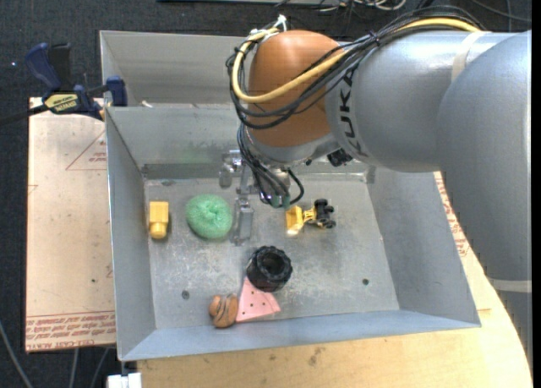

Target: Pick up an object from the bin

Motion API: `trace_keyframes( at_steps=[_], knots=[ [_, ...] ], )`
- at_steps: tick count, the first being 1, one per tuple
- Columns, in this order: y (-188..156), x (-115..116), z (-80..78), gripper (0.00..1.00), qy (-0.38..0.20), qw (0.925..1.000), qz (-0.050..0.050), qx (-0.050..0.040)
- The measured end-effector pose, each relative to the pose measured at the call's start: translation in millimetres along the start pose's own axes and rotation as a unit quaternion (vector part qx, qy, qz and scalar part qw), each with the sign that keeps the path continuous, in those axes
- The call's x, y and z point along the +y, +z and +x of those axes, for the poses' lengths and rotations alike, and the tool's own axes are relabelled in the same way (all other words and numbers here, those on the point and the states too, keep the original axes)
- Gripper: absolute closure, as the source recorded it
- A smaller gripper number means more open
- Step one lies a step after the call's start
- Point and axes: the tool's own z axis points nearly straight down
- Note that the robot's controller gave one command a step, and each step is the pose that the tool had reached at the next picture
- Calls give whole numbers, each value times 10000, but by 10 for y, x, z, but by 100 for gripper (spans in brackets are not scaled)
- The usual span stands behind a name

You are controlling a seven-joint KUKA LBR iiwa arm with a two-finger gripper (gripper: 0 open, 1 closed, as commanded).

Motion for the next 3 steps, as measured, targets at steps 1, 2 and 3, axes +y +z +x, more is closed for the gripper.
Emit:
trace_keyframes(
  at_steps=[1,2,3],
  knots=[
    [-19,-3,0,0,4,10000,-2,-9],
    [-445,184,-7,0,-193,9998,11,-11],
    [-372,227,-156,0,-676,9976,-17,-121]
  ],
)
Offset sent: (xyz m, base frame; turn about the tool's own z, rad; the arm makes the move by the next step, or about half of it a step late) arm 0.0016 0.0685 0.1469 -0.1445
